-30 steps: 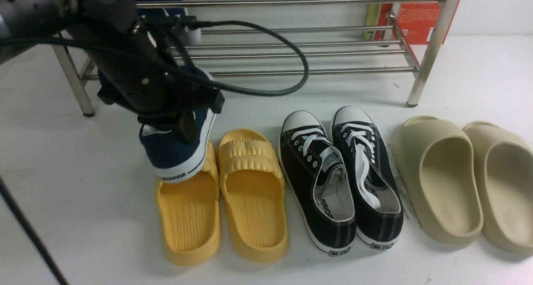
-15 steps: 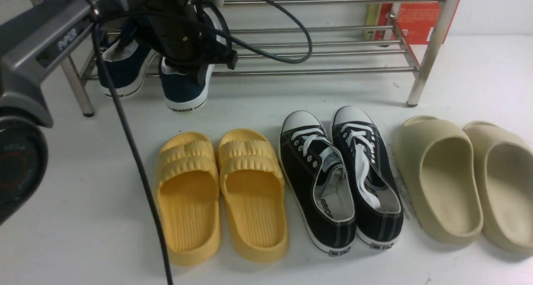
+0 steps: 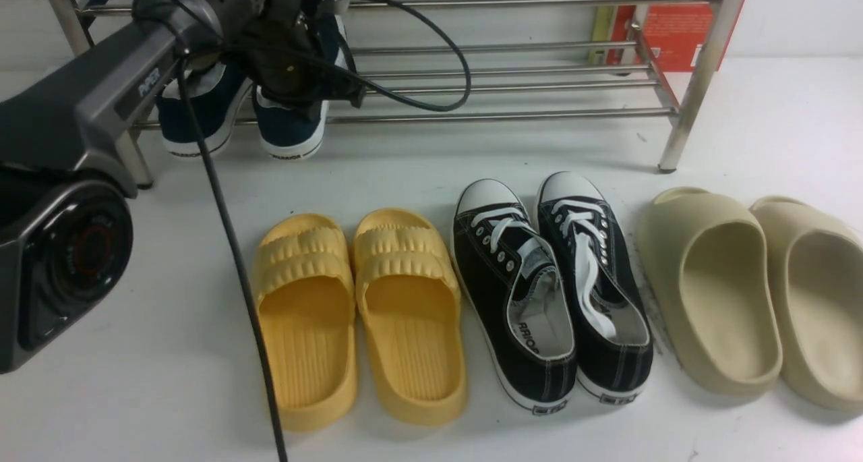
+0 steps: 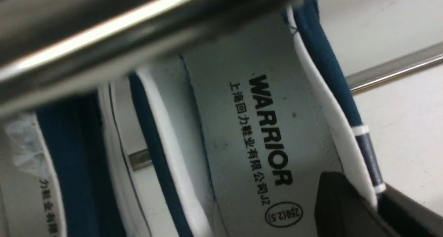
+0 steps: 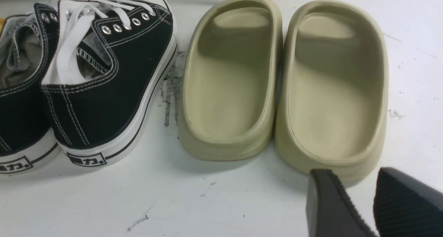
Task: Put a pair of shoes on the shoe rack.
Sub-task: Use the left arm to put a shoe into the shoe rack
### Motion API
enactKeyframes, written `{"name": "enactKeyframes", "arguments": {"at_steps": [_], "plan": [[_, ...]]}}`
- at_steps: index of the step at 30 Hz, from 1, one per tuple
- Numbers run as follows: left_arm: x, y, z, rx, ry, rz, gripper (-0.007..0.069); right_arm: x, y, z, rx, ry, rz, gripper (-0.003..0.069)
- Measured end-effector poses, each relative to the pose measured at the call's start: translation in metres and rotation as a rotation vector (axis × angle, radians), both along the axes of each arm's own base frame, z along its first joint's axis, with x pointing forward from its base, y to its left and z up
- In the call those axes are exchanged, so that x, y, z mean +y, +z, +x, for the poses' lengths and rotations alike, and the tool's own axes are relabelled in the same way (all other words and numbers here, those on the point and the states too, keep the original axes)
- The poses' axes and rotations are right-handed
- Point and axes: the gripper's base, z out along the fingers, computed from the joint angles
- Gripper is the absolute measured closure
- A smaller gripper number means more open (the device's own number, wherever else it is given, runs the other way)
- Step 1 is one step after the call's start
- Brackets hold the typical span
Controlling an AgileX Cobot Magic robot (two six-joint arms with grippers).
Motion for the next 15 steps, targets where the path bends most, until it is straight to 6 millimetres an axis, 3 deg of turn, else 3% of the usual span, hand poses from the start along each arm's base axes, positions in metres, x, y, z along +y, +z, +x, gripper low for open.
{"name": "enactKeyframes", "arguments": {"at_steps": [15], "plan": [[-0.0010, -0.0044, 0.0062, -0.029, -0.028, -0.036, 0.0618, 0.0000, 0.0000, 0.0000, 0.000, 0.000, 0.000, 0.0420]]}}
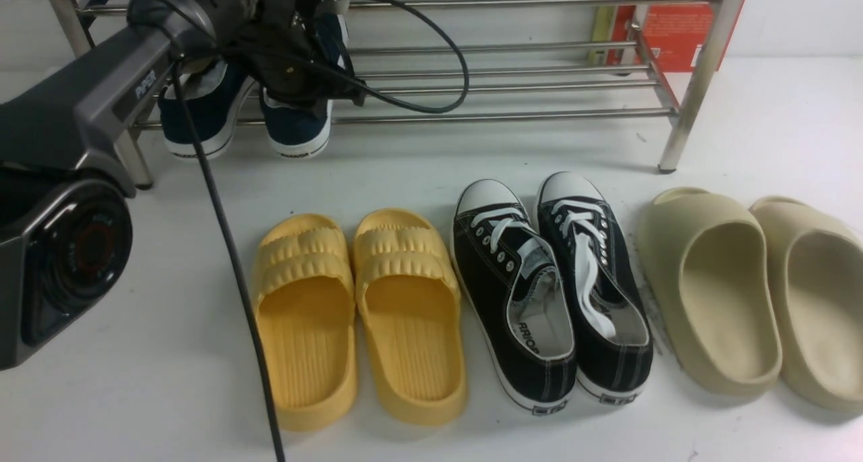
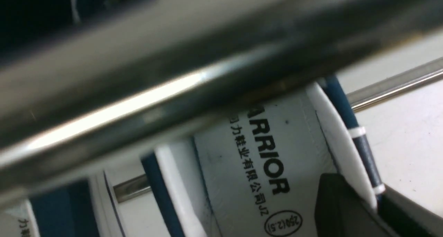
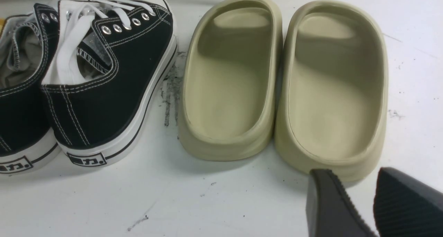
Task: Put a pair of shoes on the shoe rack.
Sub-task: Use the left arm to put a shoe into the shoe rack
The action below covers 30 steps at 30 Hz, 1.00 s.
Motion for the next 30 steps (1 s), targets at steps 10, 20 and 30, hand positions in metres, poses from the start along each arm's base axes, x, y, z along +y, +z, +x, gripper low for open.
{"name": "enactKeyframes", "arguments": {"at_steps": [10, 20, 30], "plan": [[-0.007, 0.006, 0.000, -0.017, -0.032, -0.015, 0.0618, 0.000, 0.000, 0.000, 0.000, 0.000, 0.000, 0.0420], [-0.015, 0.016, -0.004, -0.008, -0.046, -0.050, 0.0618, 0.000, 0.000, 0.000, 0.000, 0.000, 0.000, 0.0420], [-0.011, 0.012, -0.001, -0.008, 0.008, -0.056, 0.0618, 0.000, 0.000, 0.000, 0.000, 0.000, 0.000, 0.0420]]}}
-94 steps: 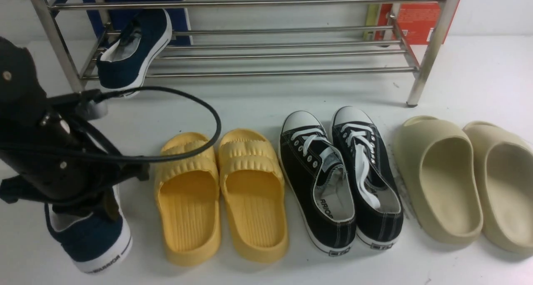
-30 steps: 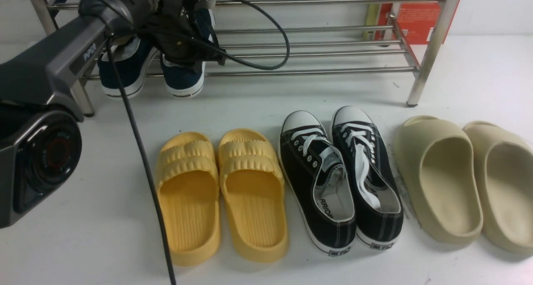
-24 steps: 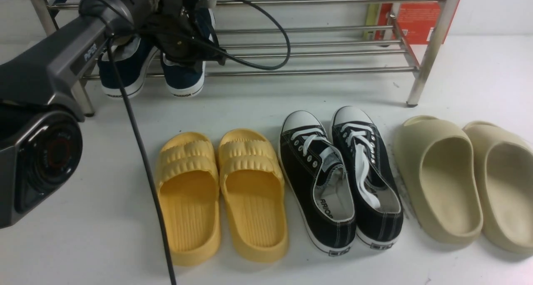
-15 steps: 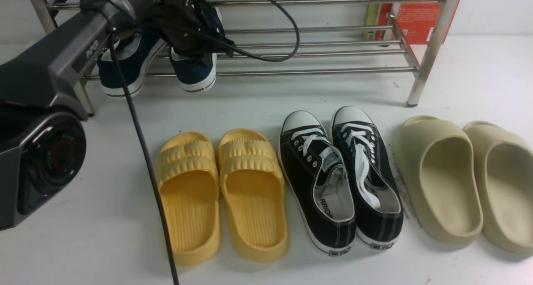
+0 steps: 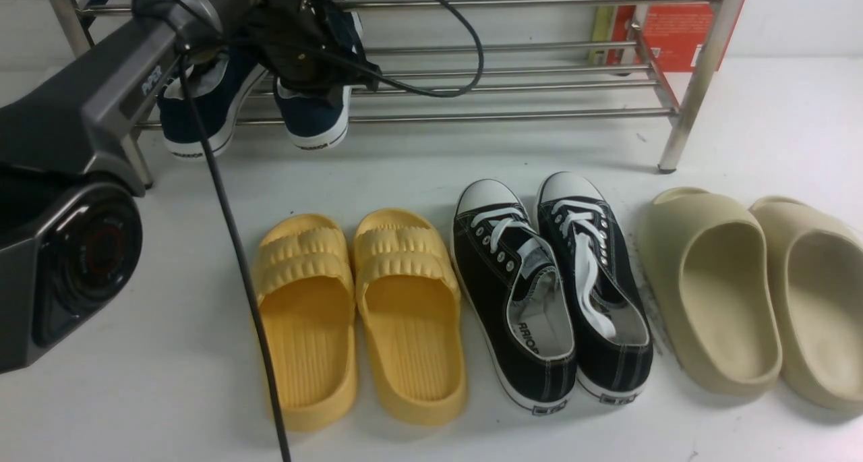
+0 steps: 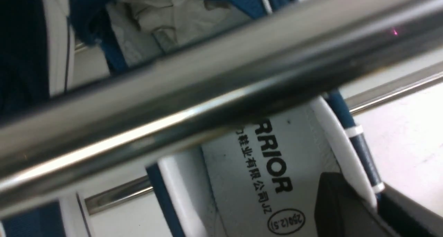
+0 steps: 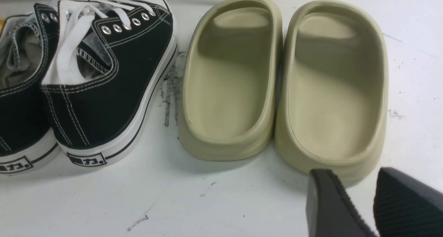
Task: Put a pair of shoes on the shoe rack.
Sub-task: Use the left arm to put a shoe into the shoe rack
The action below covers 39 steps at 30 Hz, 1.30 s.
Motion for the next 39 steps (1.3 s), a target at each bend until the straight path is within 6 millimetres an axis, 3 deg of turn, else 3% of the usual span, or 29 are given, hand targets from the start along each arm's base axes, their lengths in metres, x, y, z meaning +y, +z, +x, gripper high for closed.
{"name": "enactKeyframes", "arguments": {"at_steps": [7, 14, 19, 23, 26, 32, 36, 39], "plan": [[0.002, -0.003, 0.002, -0.003, 0.013, 0.023, 0.0617, 0.000, 0.000, 0.000, 0.000, 0.000, 0.000, 0.0420], [0.002, 0.000, 0.004, -0.037, 0.013, 0.017, 0.0488, 0.000, 0.000, 0.000, 0.000, 0.000, 0.000, 0.0420], [0.006, 0.031, -0.005, -0.092, 0.025, -0.009, 0.0296, 0.000, 0.000, 0.000, 0.000, 0.000, 0.000, 0.0420], [0.009, 0.059, -0.021, -0.088, 0.045, -0.047, 0.0239, 0.000, 0.000, 0.000, 0.000, 0.000, 0.000, 0.0420], [0.012, 0.081, -0.039, -0.059, 0.049, -0.059, 0.0286, 0.000, 0.000, 0.000, 0.000, 0.000, 0.000, 0.0420], [0.019, 0.117, -0.075, 0.021, 0.100, -0.092, 0.0633, 0.000, 0.000, 0.000, 0.000, 0.000, 0.000, 0.0420], [0.021, 0.126, -0.088, 0.028, 0.138, -0.131, 0.0638, 0.000, 0.000, 0.000, 0.000, 0.000, 0.000, 0.0420], [0.014, 0.099, -0.098, 0.142, 0.154, -0.117, 0.0638, 0.000, 0.000, 0.000, 0.000, 0.000, 0.000, 0.0420]]}}
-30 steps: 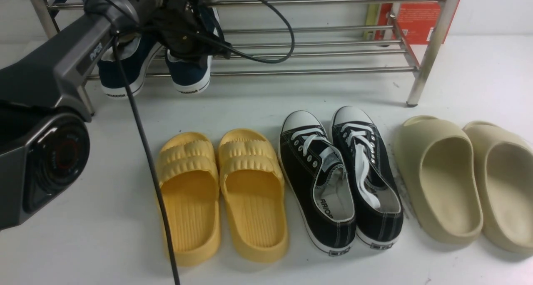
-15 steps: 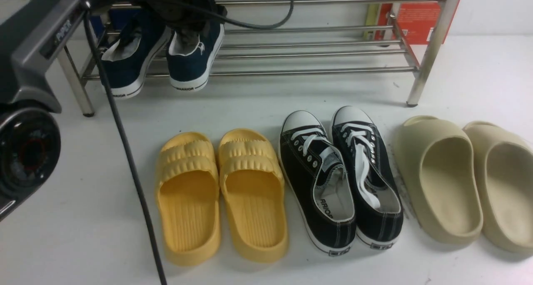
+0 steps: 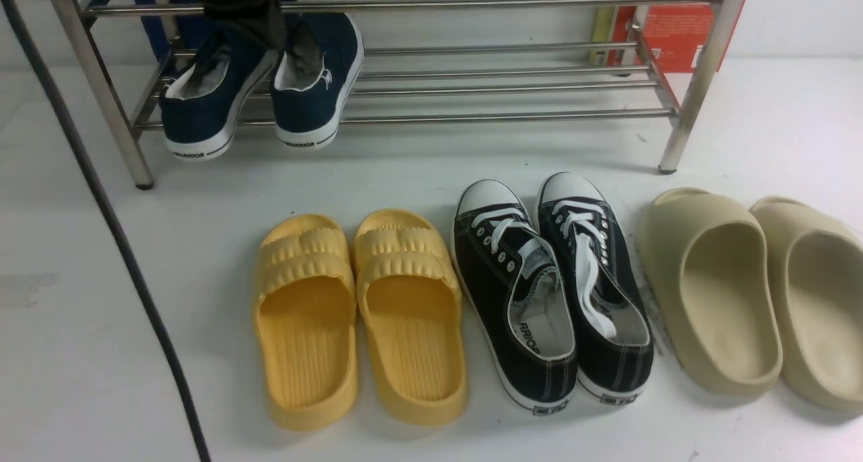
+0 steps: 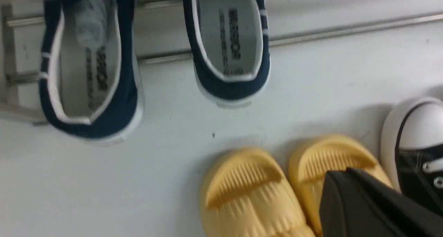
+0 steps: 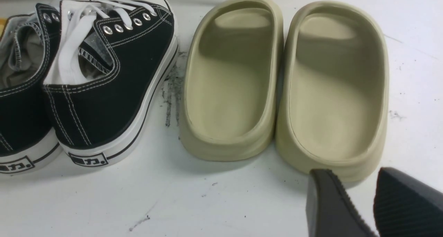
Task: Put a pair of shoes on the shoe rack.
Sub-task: Use the left arm to put a shoe into the shoe rack
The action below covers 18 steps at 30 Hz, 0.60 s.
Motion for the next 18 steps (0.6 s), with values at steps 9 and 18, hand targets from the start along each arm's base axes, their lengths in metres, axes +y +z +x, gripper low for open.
{"name": "enactKeyframes", "arguments": {"at_steps": [9, 18], "plan": [[-0.009, -0.114, 0.014, 0.060, 0.053, 0.000, 0.0638, 0.000, 0.000, 0.000, 0.000, 0.000, 0.000, 0.0420], [-0.003, -0.139, 0.044, -0.118, 0.055, 0.048, 0.0638, 0.000, 0.000, 0.000, 0.000, 0.000, 0.000, 0.0420]]}}
